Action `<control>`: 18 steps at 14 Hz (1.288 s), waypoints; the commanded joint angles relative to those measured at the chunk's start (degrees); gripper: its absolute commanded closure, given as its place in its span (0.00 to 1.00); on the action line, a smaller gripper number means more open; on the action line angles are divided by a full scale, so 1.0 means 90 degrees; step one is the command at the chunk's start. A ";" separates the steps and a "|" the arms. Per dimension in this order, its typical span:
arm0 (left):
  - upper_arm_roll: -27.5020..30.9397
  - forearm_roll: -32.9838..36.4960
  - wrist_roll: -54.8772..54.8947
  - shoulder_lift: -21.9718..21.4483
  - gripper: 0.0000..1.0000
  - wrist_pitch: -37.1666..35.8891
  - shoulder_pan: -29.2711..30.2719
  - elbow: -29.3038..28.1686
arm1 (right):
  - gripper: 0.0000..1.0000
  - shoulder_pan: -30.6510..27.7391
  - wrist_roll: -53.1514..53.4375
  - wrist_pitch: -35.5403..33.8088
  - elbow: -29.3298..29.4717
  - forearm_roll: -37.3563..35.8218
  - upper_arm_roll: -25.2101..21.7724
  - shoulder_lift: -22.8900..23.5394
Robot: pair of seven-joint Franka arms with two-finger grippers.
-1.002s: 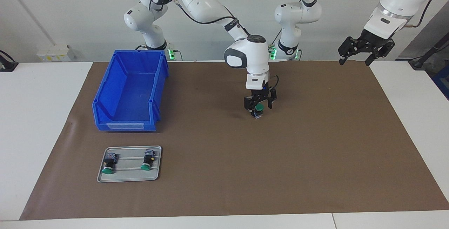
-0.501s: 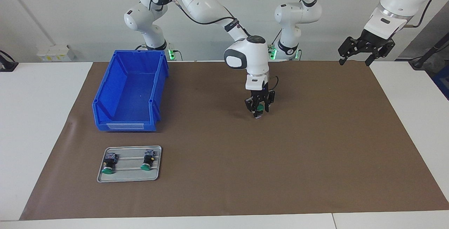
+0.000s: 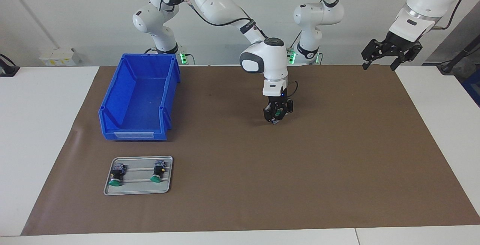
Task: Place and press button with both arms
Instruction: 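Lower the right gripper over the green button and grasp it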
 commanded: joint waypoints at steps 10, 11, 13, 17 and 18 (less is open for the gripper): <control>-0.0047 0.0077 0.0017 -0.0118 0.00 -0.0052 0.0067 -0.0125 | 0.00 -0.0014 -0.0012 -0.0366 0.0357 -0.0059 0.0035 0.0055; -0.0047 0.0077 0.0017 -0.0118 0.00 -0.0052 0.0067 -0.0125 | 0.00 -0.0004 -0.0012 -0.0376 0.0348 -0.0050 0.0035 0.0055; -0.0047 0.0077 0.0017 -0.0118 0.00 -0.0052 0.0067 -0.0125 | 0.00 0.0015 -0.0012 -0.0386 0.0240 -0.0021 0.0044 0.0036; -0.0047 0.0077 0.0017 -0.0118 0.00 -0.0052 0.0067 -0.0125 | 0.00 0.0064 -0.0022 -0.0591 0.0074 -0.0020 0.0044 -0.0003; -0.0047 0.0077 0.0017 -0.0118 0.00 -0.0052 0.0067 -0.0125 | 0.00 0.0064 -0.0022 -0.0591 0.0074 -0.0020 0.0044 -0.0003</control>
